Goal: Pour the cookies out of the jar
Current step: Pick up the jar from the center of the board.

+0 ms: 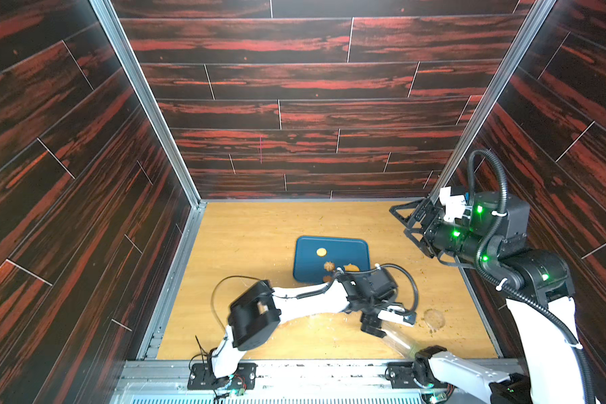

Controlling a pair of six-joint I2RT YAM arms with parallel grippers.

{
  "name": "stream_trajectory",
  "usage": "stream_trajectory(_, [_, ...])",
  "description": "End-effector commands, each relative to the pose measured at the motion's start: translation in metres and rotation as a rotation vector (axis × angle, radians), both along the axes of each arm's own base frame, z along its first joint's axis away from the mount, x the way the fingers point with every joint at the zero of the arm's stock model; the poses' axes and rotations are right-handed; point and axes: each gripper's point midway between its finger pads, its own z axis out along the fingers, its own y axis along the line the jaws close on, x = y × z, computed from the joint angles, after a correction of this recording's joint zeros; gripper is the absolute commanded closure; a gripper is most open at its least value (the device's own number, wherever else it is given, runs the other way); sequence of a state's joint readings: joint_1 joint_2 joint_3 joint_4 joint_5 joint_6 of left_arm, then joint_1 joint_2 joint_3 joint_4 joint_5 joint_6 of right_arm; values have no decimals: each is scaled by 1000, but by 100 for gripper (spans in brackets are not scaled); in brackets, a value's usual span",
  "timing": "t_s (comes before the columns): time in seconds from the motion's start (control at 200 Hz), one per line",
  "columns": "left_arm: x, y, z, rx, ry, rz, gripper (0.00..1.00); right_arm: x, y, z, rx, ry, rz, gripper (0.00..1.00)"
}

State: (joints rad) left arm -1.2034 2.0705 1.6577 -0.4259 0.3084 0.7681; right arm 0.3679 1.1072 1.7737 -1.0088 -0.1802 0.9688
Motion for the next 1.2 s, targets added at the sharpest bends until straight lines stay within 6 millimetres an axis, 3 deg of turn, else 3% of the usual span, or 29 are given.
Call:
stream_trajectory(0.0, [-4,-5,1,18,-45,-68,0,-12,4,2,26,14,44,2])
stream_trajectory(0.15, [-19,-6,-26,67,-33,-90,1,-16,8,2,30,28,75,2])
stream_trajectory(0.706, [-18,4,-91,166,28,4,9,-28,6,-8,29,67,83,2])
stream_trajectory(1.077, [-12,-7,-100,164,44,50,14,-45,-2,-22,3,81,83,2])
stream_trajectory(1.197, [-15,-7,-101,169,51,45,22,-47,-4,-26,-11,90,85,2])
